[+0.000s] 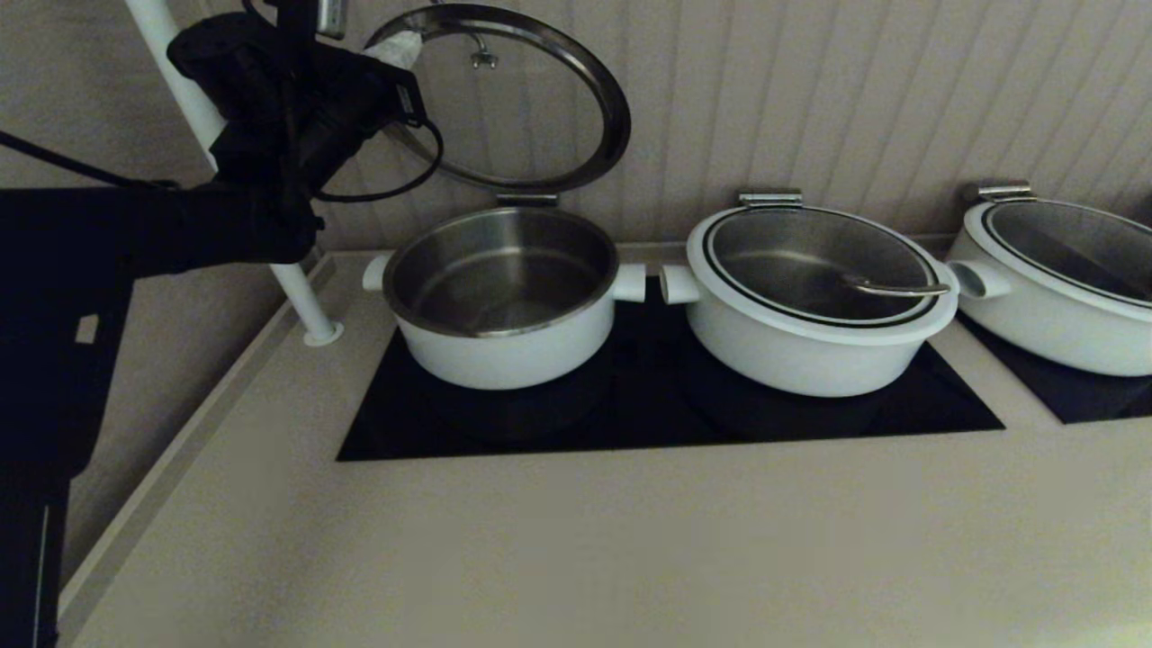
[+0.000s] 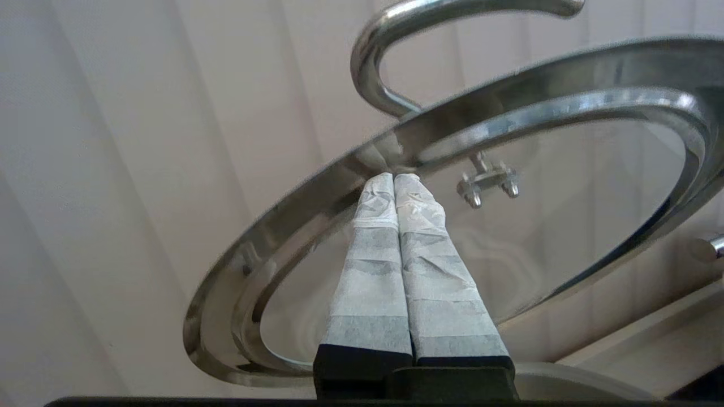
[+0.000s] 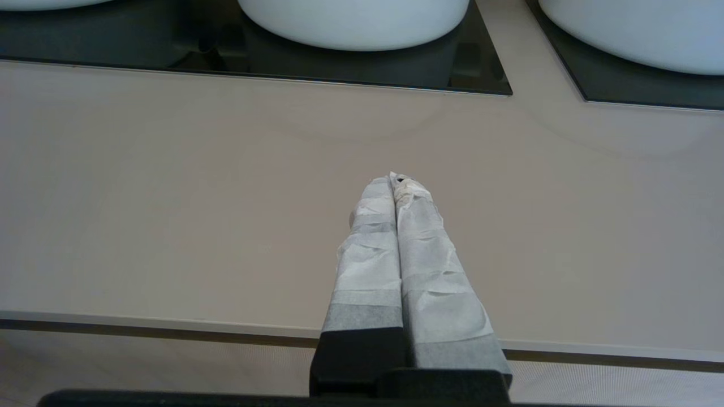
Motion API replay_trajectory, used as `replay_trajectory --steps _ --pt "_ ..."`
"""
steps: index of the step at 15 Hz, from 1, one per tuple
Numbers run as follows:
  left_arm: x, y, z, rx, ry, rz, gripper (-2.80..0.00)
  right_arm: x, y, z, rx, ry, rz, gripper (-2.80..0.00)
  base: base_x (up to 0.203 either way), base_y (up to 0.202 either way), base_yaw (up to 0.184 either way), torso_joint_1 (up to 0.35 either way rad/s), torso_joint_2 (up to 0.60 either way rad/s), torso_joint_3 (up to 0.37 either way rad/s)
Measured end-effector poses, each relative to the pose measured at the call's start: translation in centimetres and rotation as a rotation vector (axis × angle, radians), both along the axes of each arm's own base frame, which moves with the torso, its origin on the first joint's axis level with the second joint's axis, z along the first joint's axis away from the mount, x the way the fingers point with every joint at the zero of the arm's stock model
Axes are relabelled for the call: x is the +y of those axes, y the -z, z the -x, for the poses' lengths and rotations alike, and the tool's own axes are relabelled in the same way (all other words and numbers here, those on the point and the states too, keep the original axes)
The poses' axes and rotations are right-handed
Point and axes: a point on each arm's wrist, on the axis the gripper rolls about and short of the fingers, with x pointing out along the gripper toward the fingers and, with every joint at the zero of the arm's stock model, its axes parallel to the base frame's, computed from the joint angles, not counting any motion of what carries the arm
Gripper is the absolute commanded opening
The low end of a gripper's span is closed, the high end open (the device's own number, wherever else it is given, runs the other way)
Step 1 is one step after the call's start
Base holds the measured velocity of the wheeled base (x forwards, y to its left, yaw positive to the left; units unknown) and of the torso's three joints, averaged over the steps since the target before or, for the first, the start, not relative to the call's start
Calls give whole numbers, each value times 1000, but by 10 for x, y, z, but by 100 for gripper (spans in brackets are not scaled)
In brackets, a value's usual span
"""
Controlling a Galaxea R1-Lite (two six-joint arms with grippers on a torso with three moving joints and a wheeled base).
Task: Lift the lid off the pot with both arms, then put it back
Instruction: Open the pot lid completely, then close the pot lid
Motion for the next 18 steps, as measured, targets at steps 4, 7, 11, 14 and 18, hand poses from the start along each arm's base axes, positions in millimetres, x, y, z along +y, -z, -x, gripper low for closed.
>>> replay_trajectory --steps 4,7,11,14,18 --pt "0 1 -1 6 -2 -1 -280 0 0 0 0 1 0 -280 0 0 0 0 0 0" --pt "0 3 -1 17 -3 -4 -280 0 0 0 0 0 0 -280 0 0 0 0 0 0" --pt "0 4 -1 24 -7 -8 -280 0 0 0 0 0 0 -280 0 0 0 0 0 0" --pt "1 8 0 59 -10 -14 -280 0 0 0 0 0 0 -280 0 0 0 0 0 0" --pt "1 11 4 83 -12 -22 -280 0 0 0 0 0 0 -280 0 0 0 0 0 0"
